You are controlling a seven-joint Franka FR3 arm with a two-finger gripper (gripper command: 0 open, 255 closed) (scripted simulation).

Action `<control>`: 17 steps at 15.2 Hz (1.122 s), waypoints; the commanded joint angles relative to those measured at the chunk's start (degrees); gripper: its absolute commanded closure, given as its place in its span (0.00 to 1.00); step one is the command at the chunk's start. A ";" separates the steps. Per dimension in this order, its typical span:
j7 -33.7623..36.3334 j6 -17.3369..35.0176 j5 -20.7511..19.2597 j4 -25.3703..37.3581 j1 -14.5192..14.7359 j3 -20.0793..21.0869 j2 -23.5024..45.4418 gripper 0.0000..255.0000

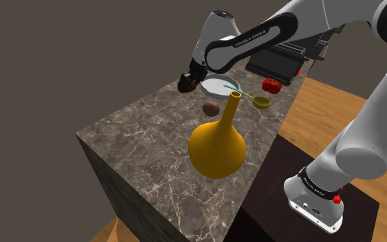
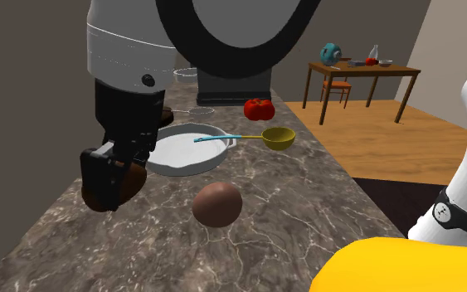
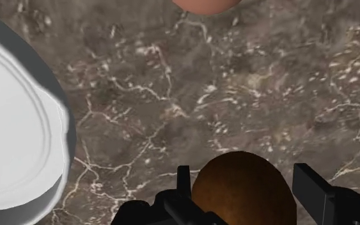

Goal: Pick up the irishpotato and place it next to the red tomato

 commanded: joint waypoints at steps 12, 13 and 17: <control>-0.95 -9.49 1.50 4.60 -0.26 0.26 -4.94 1.00; -1.00 -10.22 1.58 5.04 -0.27 0.27 -5.24 1.00; -2.77 -11.80 2.48 5.11 -1.00 -0.27 -6.76 1.00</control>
